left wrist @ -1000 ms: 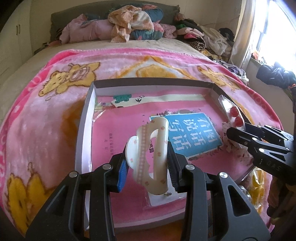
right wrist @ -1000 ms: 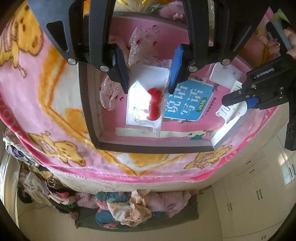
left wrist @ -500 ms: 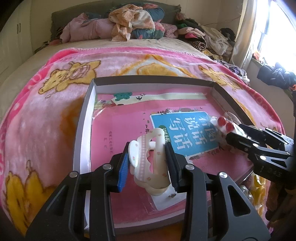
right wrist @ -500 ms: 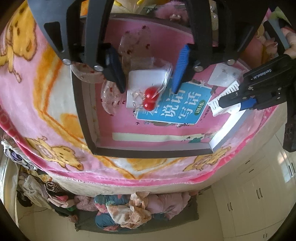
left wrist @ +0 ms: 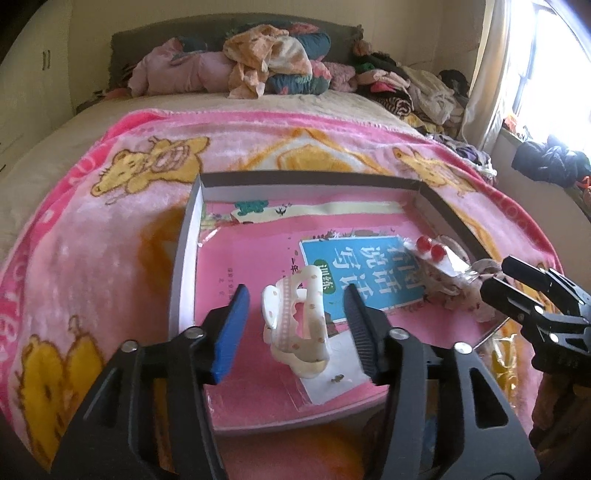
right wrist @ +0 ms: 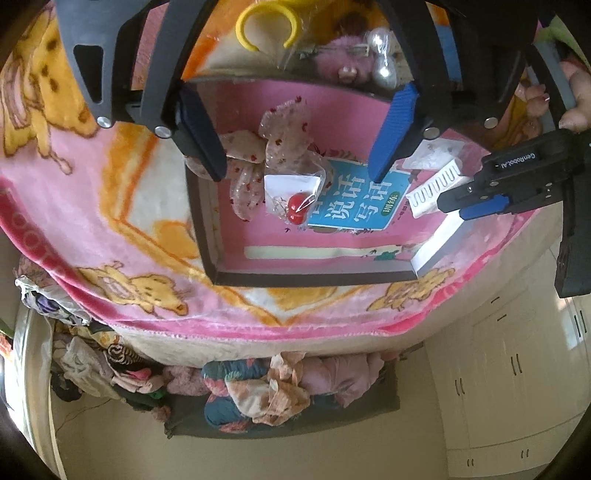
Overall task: Organize jewelry
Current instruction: 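Lower the claw clip into the box with left tool while right tool releases earring bag, then open and pull both tools back from the box toward the remaining jewelry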
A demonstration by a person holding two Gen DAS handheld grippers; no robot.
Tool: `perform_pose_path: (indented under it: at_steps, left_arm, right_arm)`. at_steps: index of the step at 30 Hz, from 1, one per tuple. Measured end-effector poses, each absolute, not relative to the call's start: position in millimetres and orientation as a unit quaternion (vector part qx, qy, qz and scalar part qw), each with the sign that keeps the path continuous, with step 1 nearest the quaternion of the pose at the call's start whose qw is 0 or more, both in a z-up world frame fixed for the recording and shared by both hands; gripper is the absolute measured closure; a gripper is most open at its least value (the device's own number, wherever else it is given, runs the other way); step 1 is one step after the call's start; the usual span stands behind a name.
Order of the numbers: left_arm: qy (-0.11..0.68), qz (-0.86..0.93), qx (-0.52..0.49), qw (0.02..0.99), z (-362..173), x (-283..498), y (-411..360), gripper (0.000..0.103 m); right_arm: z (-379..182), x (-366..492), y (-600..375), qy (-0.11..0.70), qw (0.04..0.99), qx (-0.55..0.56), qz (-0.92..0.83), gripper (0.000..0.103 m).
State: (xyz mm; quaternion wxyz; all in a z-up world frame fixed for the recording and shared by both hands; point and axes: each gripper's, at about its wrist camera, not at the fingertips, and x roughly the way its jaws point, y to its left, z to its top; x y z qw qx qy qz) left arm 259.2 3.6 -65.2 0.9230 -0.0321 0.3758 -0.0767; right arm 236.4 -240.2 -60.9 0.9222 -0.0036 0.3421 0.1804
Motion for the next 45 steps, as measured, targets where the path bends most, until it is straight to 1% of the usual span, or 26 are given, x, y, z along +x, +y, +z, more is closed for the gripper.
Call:
perform_pose_path:
  at_steps: [2,4,6,7,9,11,15,24,33,45]
  left_arm:
    - [0.366,-0.075,-0.033,0.927,-58.8,253.1,3.6,0.045]
    - [0.354,-0.071,-0.033,0.932,-52.1,246.6,3.4,0.039]
    - [0.343,-0.066,-0.036,0.936,-45.8,240.5,4.4,0.026]
    - [0.339,-0.066,-0.038,0.938,-43.1,237.7,5.1,0.024]
    - [0.331,-0.063,-0.045,0.940,-37.0,231.8,7.0,0.015]
    - [0.321,-0.061,-0.049,0.944,-31.1,226.2,8.0,0.012]
    - [0.305,-0.060,-0.055,0.949,-21.4,214.8,10.1,0.012]
    - [0.286,-0.069,-0.048,0.954,-8.1,186.1,4.2,0.012]
    - [0.281,-0.078,-0.042,0.955,-9.1,161.1,0.5,0.012]
    - [0.284,-0.096,-0.019,0.954,-17.5,137.5,-14.3,0.012]
  right_arm:
    - [-55.3,229.4,-244.5,0.331,0.927,0.000,0.176,0.018]
    - [-49.5,223.2,-248.4,0.322,0.930,0.003,0.175,0.017]
    - [-44.6,219.0,-251.5,0.316,0.933,0.004,0.173,0.016]
    - [-42.8,217.0,-252.6,0.314,0.934,0.004,0.172,0.016]
    - [-38.8,212.0,-255.2,0.309,0.935,0.007,0.172,0.013]
    - [-33.8,205.0,-258.4,0.301,0.938,0.009,0.172,0.011]
    - [-26.5,192.3,-262.2,0.289,0.942,0.005,0.170,0.010]
    - [-13.3,162.9,-265.0,0.267,0.949,-0.009,0.169,0.009]
    - [-9.1,136.3,-266.5,0.263,0.949,-0.016,0.175,0.009]
    - [-17.5,109.9,-274.9,0.271,0.947,-0.016,0.175,0.009]
